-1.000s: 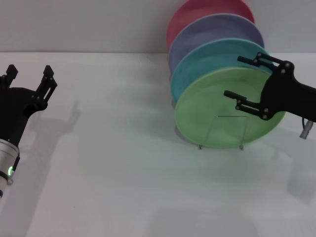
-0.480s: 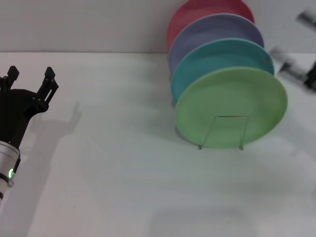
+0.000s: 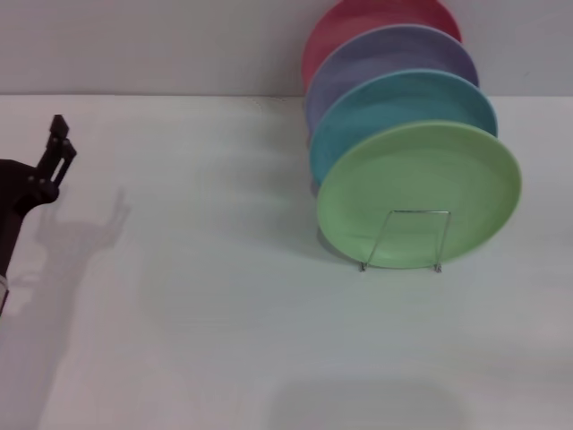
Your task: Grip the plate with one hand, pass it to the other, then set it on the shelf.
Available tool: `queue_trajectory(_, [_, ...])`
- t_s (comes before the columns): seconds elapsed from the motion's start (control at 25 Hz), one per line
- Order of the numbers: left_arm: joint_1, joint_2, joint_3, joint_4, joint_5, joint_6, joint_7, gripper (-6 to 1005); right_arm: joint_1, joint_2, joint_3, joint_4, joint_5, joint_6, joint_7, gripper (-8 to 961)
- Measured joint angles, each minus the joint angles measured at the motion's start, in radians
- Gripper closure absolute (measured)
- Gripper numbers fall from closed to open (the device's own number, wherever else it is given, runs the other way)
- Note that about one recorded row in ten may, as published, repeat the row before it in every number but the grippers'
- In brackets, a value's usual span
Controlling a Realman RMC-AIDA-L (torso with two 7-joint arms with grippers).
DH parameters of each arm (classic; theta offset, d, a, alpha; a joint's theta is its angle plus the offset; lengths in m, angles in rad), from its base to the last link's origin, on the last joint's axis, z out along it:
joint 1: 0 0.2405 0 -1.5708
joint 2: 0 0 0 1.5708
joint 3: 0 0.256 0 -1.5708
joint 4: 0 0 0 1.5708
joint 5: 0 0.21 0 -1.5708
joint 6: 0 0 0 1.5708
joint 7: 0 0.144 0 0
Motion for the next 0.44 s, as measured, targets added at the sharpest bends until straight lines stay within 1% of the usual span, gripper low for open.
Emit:
queue_trajectory(0.04, [0.0, 0.0, 0.0, 0.0, 0.0, 0.0, 0.0, 159, 0.0, 0.0, 0.0, 0.0, 0.0, 0.0, 0.0, 236])
queue_trajectory(0.08, [0.0, 0.0, -0.002, -0.011, -0.002, 0.019, 0.005, 159, -0.025, 0.0, -0.007, -0.025, 0.003, 0.014, 0.005, 236])
queue_trajectory(0.12, [-0.006, -0.001, -0.021, -0.039, -0.003, 0.045, 0.004, 159, -0.025, 0.0, -0.007, -0.025, 0.003, 0.014, 0.005, 236])
queue_trajectory(0.2, [-0.008, -0.001, -0.032, -0.047, -0.003, 0.049, 0.0, 159, -0.045, 0.0, -0.021, -0.064, 0.007, 0.038, 0.009, 236])
queue_trajectory(0.36, [-0.022, -0.001, -0.055, -0.08, -0.004, 0.063, -0.006, 159, -0.054, 0.0, -0.051, -0.091, 0.008, 0.049, 0.01, 236])
queue_trajectory(0.4, [-0.036, -0.001, -0.056, -0.114, -0.004, 0.098, -0.005, 159, -0.06, 0.0, -0.079, -0.095, 0.009, 0.053, 0.009, 236])
queue_trajectory(0.44, [-0.036, -0.001, -0.056, -0.114, -0.004, 0.098, -0.005, 159, -0.06, 0.0, -0.079, -0.095, 0.009, 0.053, 0.009, 236])
